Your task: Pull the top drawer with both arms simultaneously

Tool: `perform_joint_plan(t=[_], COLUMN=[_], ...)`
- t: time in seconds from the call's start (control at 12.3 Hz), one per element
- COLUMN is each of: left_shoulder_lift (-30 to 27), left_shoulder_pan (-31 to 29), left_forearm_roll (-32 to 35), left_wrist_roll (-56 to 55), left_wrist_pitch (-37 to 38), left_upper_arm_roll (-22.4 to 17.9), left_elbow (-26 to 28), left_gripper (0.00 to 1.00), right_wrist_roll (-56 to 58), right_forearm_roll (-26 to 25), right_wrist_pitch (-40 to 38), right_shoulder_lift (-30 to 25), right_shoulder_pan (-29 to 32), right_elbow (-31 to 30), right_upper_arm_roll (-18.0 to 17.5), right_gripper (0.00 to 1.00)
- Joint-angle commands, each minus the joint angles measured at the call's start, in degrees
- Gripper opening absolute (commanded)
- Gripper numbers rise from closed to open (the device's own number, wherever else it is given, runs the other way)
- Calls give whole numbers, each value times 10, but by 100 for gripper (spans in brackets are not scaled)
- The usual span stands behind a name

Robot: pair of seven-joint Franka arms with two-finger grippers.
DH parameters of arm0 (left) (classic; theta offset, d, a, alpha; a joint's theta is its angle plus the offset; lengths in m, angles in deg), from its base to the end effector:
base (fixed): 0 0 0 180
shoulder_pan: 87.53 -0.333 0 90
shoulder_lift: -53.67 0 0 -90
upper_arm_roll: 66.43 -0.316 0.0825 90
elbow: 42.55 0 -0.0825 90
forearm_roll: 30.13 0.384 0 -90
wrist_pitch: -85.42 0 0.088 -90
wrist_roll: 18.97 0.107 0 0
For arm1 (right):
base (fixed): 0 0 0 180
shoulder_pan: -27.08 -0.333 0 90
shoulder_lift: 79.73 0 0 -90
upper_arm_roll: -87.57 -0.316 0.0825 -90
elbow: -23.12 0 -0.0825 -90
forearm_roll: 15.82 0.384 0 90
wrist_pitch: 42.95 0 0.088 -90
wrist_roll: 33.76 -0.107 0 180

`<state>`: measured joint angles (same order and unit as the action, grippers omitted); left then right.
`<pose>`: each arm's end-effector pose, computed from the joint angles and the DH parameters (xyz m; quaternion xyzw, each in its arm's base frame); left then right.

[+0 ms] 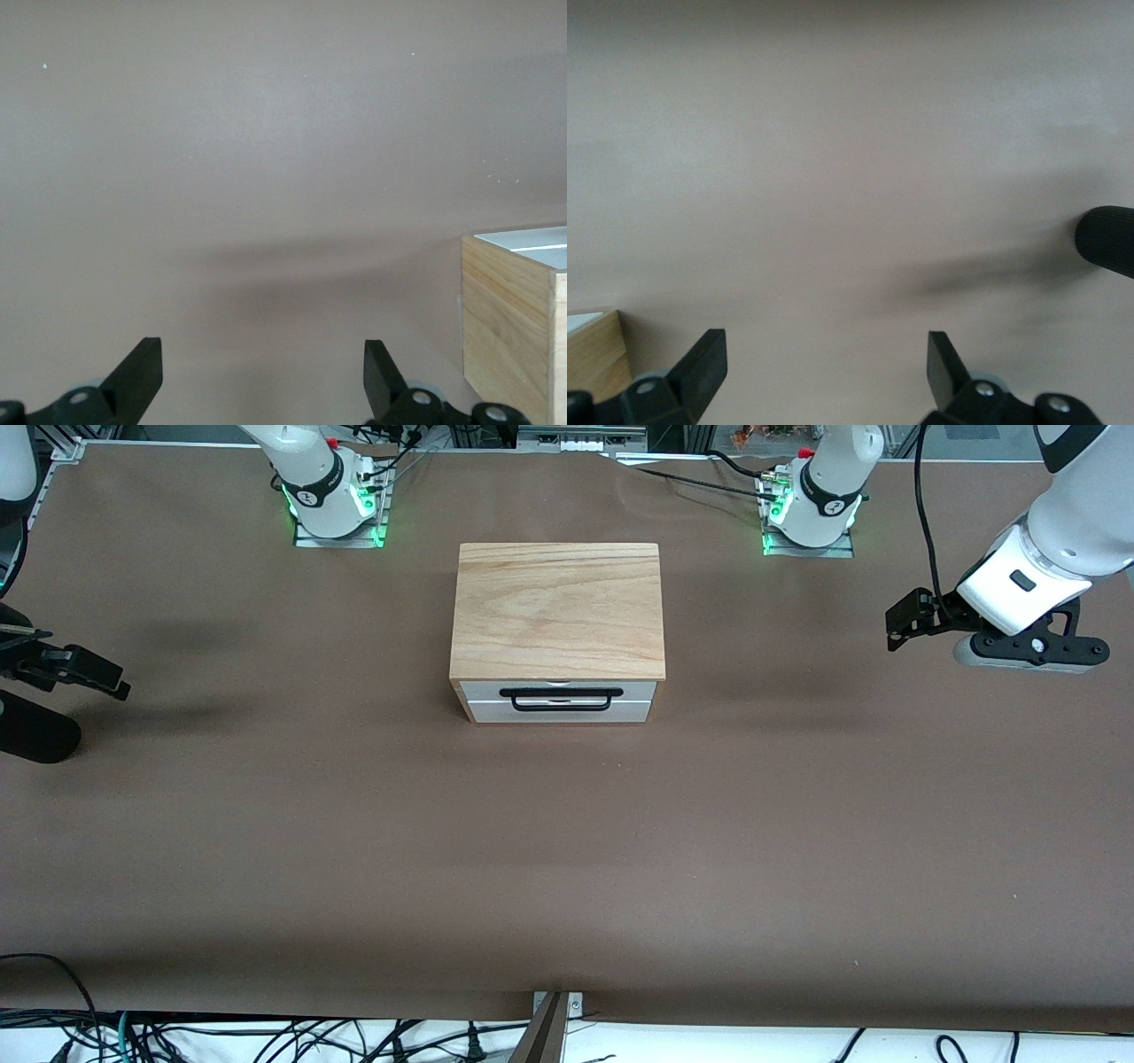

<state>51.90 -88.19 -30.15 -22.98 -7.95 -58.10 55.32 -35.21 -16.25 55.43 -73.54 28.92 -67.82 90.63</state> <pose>0.5411 -0.0740 0.5814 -0.9992 0.0318 0.0236 0.0045 0.5955 -0.0502 0.5675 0.9984 -0.0547 0.0108 0.0069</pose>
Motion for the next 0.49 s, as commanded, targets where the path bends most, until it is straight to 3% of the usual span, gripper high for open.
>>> perform_joint_plan(t=[0.0, 0.41], left_shoulder_lift=[-3, -3], left_shoulder_pan=[-4, -3], left_forearm_roll=[-9, -9], left_wrist_roll=[13, 14], left_wrist_pitch=[-3, -3], left_upper_arm_roll=[0, 0], left_elbow=[0, 0], left_gripper=[100, 100], right_wrist_roll=[-2, 2], right_forearm_roll=[-5, -6], right_wrist_pitch=[2, 3], right_shoulder_lift=[-2, 1], right_shoulder_pan=[8, 7], right_elbow=[2, 7], right_upper_arm_roll=[-11, -13], right_gripper=[100, 100])
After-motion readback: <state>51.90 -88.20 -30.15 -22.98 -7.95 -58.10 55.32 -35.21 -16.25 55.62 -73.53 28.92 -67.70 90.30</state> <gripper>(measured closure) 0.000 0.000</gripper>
